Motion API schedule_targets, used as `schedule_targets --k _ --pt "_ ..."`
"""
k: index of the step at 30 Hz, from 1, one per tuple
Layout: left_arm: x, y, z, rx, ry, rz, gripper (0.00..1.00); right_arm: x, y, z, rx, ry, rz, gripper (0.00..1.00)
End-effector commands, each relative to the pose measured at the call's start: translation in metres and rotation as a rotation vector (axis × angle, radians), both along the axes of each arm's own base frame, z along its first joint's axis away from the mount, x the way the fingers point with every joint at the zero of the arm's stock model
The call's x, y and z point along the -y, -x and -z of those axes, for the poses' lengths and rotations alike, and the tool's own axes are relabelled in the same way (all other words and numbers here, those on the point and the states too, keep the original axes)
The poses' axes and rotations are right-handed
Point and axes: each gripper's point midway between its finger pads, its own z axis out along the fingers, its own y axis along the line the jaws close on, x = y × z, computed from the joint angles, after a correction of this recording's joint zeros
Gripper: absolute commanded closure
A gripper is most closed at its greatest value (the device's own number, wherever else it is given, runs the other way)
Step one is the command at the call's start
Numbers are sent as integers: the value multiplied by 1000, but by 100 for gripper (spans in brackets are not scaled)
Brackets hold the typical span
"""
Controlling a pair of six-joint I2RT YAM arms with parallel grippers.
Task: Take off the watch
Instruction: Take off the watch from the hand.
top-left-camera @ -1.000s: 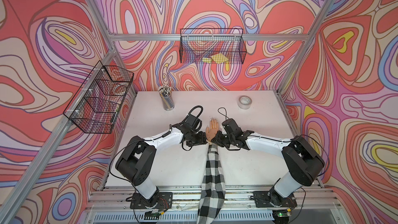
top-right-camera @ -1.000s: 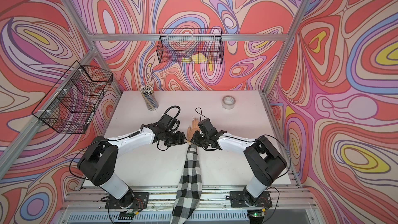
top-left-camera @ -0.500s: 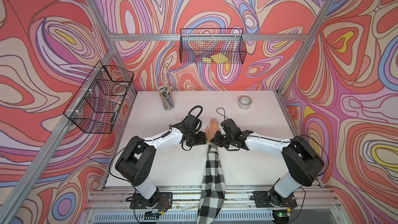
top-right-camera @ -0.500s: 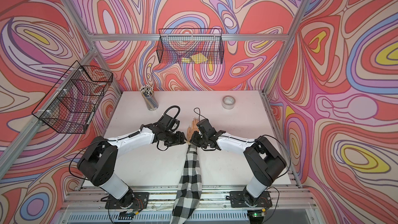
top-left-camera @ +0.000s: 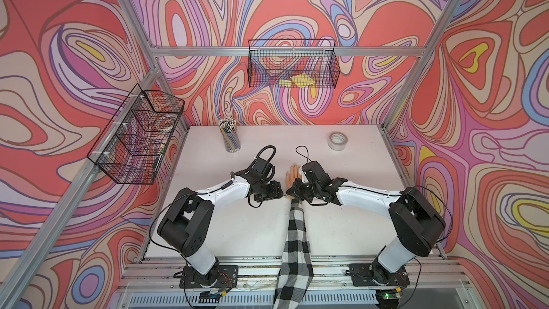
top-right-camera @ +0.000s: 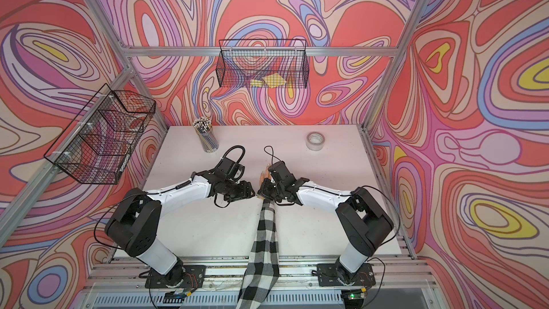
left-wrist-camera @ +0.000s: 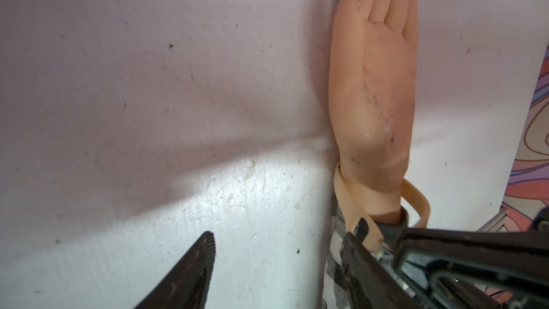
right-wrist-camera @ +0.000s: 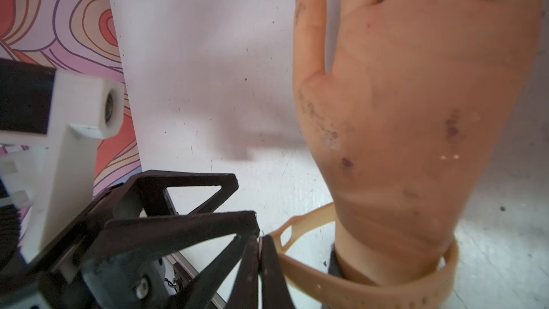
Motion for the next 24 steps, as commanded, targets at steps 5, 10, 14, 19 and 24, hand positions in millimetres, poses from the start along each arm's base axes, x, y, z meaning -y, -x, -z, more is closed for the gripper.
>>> schedule_targets --k 5,10,14,19,24 --pt "-1 2 -1 5 14 2 31 -6 0 -11 26 -20 -17 100" --pt "-1 2 -1 6 14 0 31 -8 -3 -16 37 -29 -19 100" --pt "-4 1 -1 10 -3 -4 31 -12 -5 -25 50 -47 -27 100" --pt "-13 -2 -2 15 -17 -22 30 -18 -10 -45 80 -77 -34 100" --pt "-28 -10 -11 37 -17 -60 29 -24 -15 -68 116 -112 -38 100"
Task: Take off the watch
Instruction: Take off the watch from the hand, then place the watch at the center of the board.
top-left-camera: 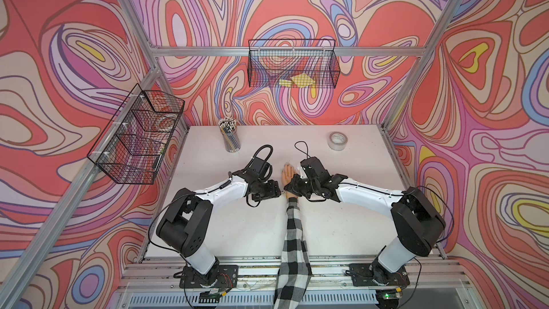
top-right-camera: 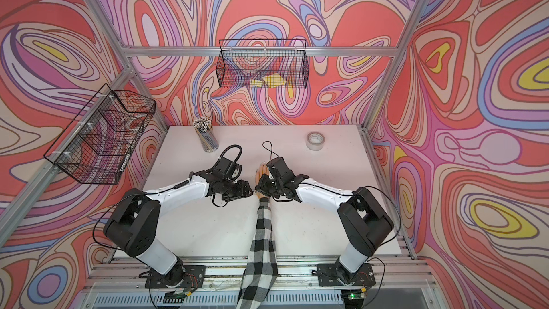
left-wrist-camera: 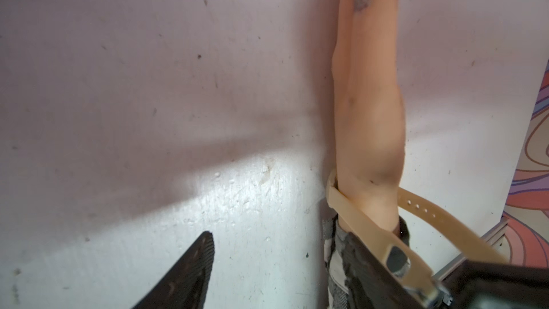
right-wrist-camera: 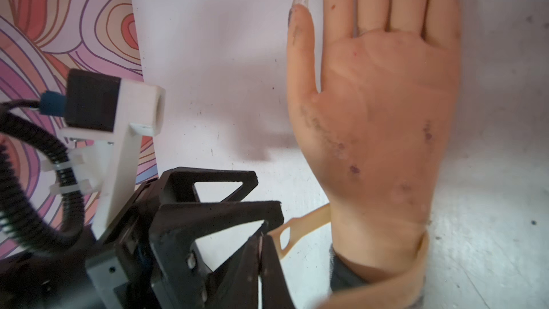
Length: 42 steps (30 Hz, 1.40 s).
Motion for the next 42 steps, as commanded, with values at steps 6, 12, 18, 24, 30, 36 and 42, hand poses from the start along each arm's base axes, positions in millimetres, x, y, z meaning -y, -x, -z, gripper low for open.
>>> schedule_targets --k 6,12,18,24,30,36,42 --pt "-30 -6 -17 40 -15 -52 27 -18 -11 -61 114 -101 -31 100" --pt "-41 -8 -22 53 -13 -77 25 -21 -15 -80 148 -121 -29 100" --pt "-44 -7 -24 56 -13 -82 22 -15 -21 -113 205 -131 -11 100" --pt "-45 -5 -26 60 -10 -87 20 5 -34 -147 259 -152 32 100" --pt "-48 -4 -27 67 -15 -93 15 38 -47 -182 320 -147 89 100" --pt "-50 -2 -25 63 -23 -100 1 81 -56 -197 349 -109 161 100" --pt "-51 0 -24 59 -25 -106 1 113 -60 -190 345 -40 203 100"
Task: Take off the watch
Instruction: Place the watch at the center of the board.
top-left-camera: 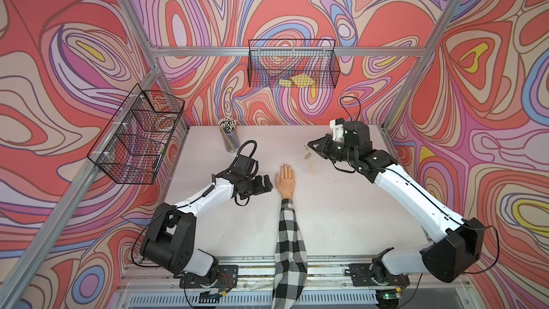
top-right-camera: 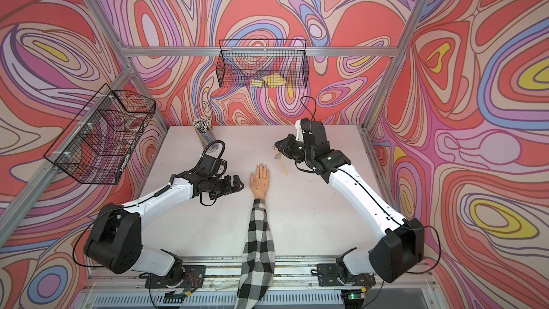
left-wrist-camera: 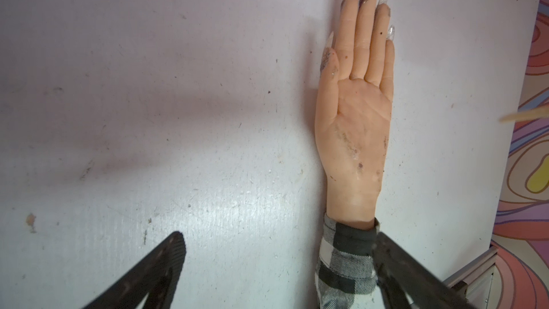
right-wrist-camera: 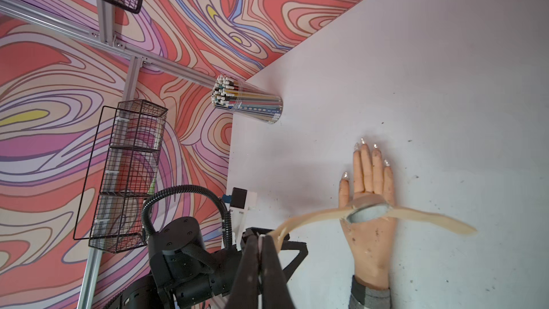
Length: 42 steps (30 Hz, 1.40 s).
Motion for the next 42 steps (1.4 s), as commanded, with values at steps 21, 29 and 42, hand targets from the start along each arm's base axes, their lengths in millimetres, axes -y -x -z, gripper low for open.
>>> schedule_targets --k 21,29,42 --pt "-1 8 15 -47 15 -12 1 -13 -94 39 -38 78 -6 100" --pt "-2 11 12 -44 18 -18 1 1 -104 63 -56 94 36 100" --pt "3 9 10 -48 48 -17 1 74 21 178 -251 187 155 100"
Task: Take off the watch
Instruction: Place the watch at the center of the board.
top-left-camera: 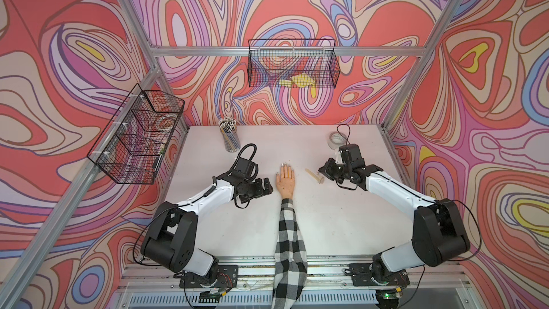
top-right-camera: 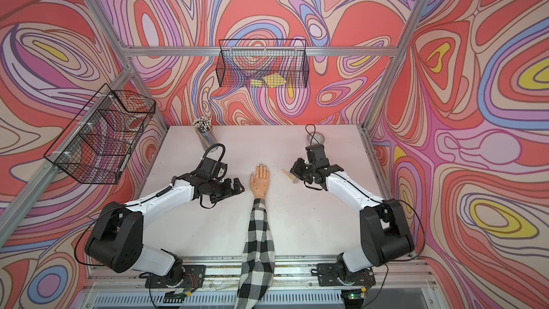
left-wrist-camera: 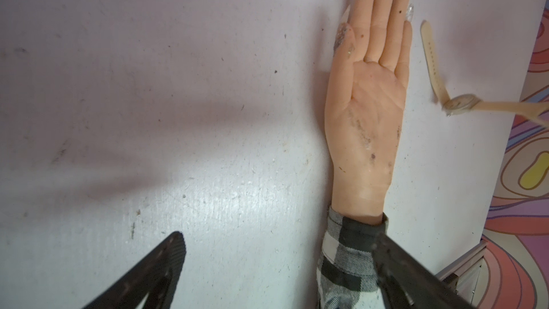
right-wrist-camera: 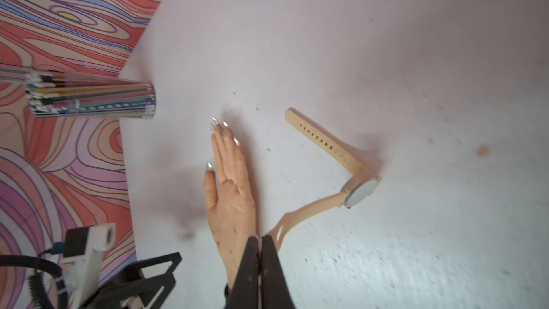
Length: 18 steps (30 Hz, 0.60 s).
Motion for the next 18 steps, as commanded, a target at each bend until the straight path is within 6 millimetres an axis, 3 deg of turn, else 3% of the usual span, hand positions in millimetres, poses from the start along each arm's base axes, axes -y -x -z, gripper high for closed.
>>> schedule_targets --k 1,8,18 --pt "0 -1 -3 2 14 -10 1 16 16 -3 36 20 43 100" --pt "2 -2 -3 2 22 -8 1 43 69 19 -30 76 103 100" --pt "5 -4 -1 -3 33 -2 1 78 120 44 -144 137 240 100"
